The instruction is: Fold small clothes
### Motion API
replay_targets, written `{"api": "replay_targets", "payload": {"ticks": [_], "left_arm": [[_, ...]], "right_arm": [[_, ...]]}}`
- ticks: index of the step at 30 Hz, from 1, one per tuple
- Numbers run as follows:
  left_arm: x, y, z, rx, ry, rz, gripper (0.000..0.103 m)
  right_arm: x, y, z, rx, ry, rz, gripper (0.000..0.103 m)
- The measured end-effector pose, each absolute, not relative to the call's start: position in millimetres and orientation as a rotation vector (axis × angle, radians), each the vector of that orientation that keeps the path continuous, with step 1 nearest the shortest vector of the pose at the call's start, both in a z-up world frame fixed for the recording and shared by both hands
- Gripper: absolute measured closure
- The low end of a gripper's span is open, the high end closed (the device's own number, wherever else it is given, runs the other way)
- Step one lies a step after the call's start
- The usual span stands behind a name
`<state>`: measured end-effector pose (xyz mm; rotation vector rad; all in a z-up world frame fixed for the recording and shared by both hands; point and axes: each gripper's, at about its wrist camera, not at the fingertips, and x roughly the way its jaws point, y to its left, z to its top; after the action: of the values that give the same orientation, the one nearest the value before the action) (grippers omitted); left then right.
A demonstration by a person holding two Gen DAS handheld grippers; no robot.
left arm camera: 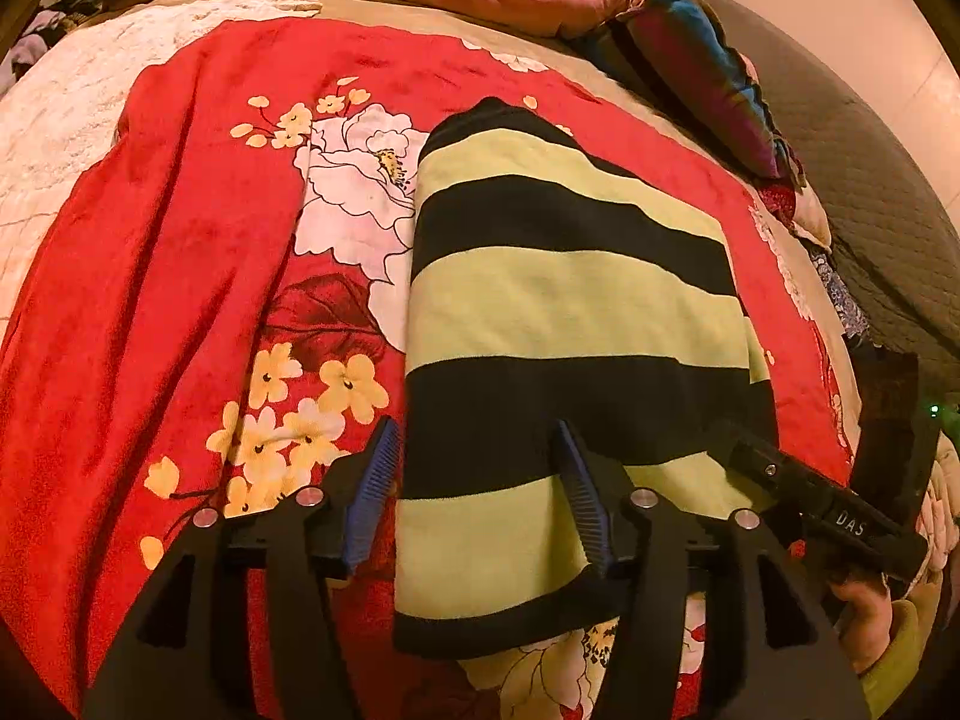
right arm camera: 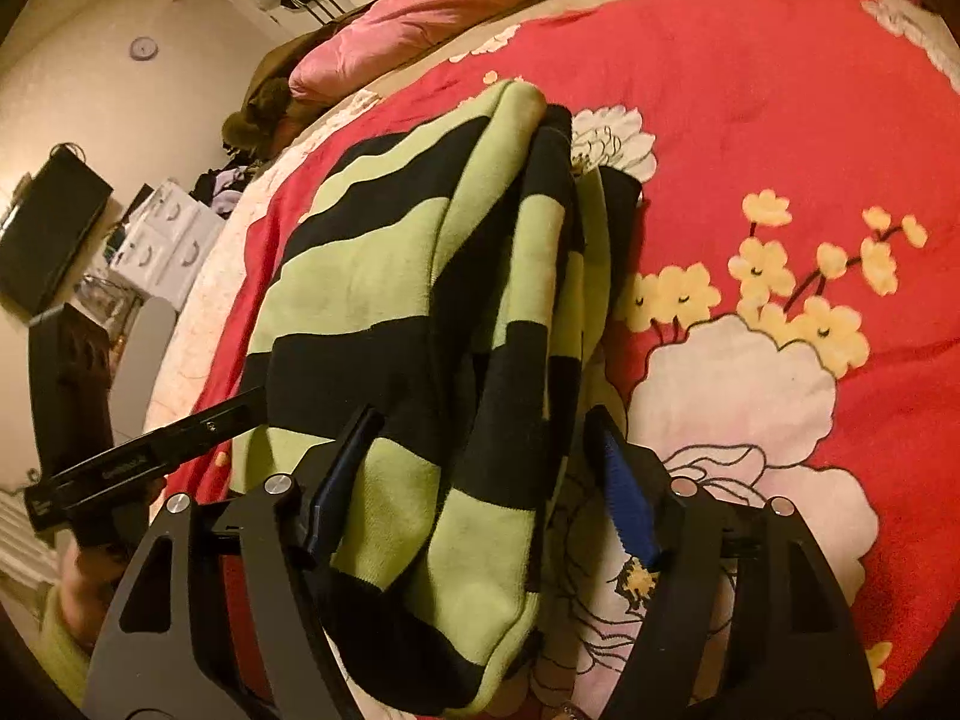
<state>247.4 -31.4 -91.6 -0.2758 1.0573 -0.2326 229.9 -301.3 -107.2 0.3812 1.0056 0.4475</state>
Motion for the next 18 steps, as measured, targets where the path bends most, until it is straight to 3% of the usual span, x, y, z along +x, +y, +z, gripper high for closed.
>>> {"api": "replay_targets", "payload": {"ticks": [16, 18], "left_arm": [[238, -25, -76, -0.266, 1.027, -0.218, 0.05], [236, -23, -74, -0.267, 1.021, -0.215, 0.042]], "right_arm": [[212, -304, -87, 0.328, 0.908, 0.384, 0.026], [209, -305, -85, 0.326, 0.903, 0.375, 0.023]]}}
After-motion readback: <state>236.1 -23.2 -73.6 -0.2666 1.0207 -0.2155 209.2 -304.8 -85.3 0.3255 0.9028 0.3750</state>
